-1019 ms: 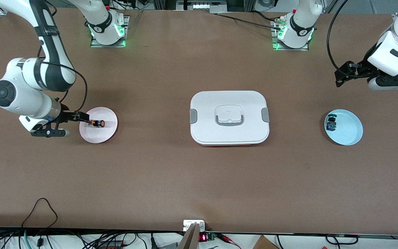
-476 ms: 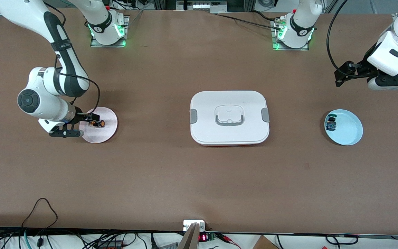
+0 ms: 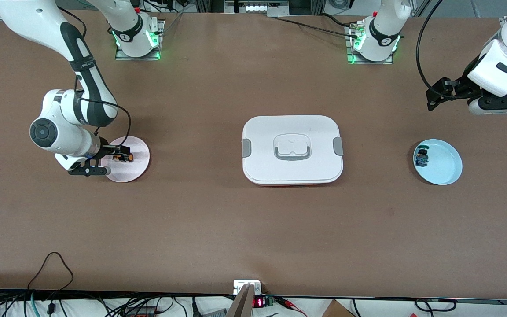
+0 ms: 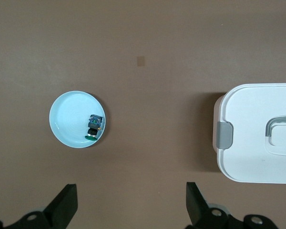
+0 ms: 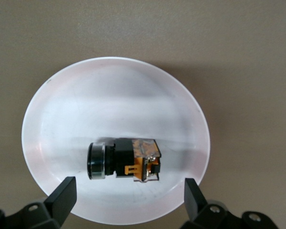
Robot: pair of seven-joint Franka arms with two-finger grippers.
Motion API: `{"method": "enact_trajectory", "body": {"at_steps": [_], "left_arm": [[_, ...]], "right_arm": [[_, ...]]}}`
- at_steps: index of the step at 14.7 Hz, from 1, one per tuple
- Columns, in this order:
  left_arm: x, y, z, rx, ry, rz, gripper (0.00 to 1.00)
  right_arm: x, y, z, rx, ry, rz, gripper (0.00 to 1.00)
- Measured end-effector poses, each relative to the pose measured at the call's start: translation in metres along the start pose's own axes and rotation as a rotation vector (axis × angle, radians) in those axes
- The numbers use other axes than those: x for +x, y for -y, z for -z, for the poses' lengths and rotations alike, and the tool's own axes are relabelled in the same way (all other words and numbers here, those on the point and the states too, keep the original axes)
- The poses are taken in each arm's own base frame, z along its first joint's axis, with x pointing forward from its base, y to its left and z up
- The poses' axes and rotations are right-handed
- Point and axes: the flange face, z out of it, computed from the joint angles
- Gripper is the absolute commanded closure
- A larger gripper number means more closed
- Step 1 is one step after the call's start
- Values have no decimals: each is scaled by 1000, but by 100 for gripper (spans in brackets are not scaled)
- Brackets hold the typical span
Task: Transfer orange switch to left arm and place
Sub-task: 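Lower the right gripper and close it on the orange switch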
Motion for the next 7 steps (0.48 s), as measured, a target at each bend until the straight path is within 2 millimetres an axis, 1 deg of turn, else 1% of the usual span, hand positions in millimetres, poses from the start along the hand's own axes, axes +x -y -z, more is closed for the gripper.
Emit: {"method": "enact_trajectory", "body": {"at_steps": [2,7], "left_arm": [[0,0,0,0,0,0,0],[0,0,0,0,0,0,0]], "right_arm": [[0,3,-6,25,6,-17,0],[4,6,-16,27,-9,-17,0]]}}
